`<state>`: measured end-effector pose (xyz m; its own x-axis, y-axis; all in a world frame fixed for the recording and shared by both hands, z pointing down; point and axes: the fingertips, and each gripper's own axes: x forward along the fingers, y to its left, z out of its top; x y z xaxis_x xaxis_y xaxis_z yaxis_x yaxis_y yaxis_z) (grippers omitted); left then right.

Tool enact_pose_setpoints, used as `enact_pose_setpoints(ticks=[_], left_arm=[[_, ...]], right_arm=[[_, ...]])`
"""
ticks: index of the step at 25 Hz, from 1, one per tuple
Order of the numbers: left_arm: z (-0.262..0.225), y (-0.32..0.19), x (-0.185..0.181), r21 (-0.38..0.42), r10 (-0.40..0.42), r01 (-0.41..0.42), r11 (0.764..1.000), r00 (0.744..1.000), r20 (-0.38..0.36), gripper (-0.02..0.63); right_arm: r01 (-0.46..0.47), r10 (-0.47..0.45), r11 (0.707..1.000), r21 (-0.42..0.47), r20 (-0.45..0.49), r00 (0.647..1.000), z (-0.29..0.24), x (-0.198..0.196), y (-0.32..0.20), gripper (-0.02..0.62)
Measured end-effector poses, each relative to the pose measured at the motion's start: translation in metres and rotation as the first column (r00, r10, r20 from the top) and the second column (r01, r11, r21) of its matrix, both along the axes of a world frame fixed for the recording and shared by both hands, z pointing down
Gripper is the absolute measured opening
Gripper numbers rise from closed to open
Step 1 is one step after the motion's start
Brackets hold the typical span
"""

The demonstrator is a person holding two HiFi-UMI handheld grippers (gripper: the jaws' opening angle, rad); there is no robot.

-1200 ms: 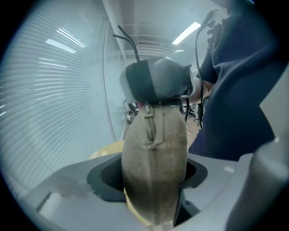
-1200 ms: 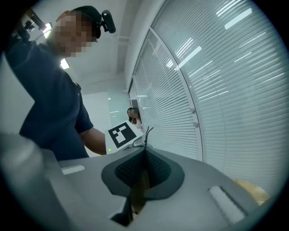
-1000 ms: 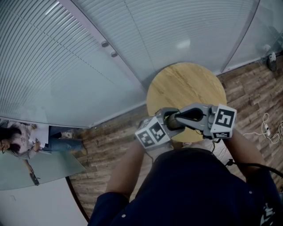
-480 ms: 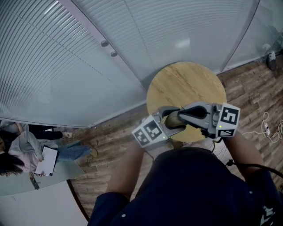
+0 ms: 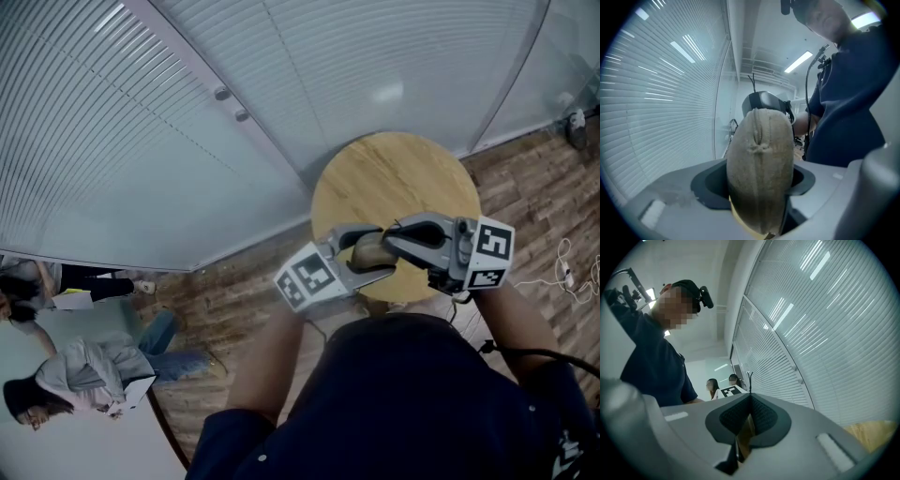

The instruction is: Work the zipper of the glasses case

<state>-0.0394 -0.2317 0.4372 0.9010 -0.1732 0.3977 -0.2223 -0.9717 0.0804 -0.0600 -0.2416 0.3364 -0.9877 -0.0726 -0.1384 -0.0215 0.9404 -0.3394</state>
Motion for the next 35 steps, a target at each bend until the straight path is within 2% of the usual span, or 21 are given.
enact_pose_setpoints(ticks=[7,10,16,24,28,35], left_arm=[[-0.013,-0.004,-0.006,-0.041,-0.030,0.026,0.999,0.994,-0.103,0.301],[-0.022,-0.005,-0.009,-0.082,-0.049,0.035,0.996,0.983,-0.176,0.301],[-0.036,-0.003,-0.009,-0.109,-0.056,0.028,0.994,0.965,-0.257,0.301],[-0.050,-0.003,-0.008,-0.126,-0.045,0.003,0.992,0.940,-0.339,0.301],[-0.055,-0.004,-0.009,-0.146,-0.060,0.008,0.989,0.932,-0.357,0.301],[-0.066,-0.002,-0.010,-0.174,-0.072,-0.007,0.985,0.893,-0.444,0.299]], right_arm=[[-0.020,0.021,1.000,-0.018,0.035,0.999,-0.003,0.009,-0.008,0.009],[-0.031,0.032,0.999,-0.028,0.054,0.998,-0.005,0.012,-0.011,0.009],[-0.030,0.034,0.999,-0.041,0.082,0.996,-0.011,0.013,-0.010,0.009],[-0.043,0.047,0.998,-0.037,0.110,0.993,-0.017,0.017,-0.009,0.009],[-0.050,0.054,0.998,-0.038,0.124,0.991,-0.020,0.018,-0.009,0.009],[-0.052,0.058,0.998,-0.039,0.151,0.987,-0.024,0.020,-0.005,0.009]])
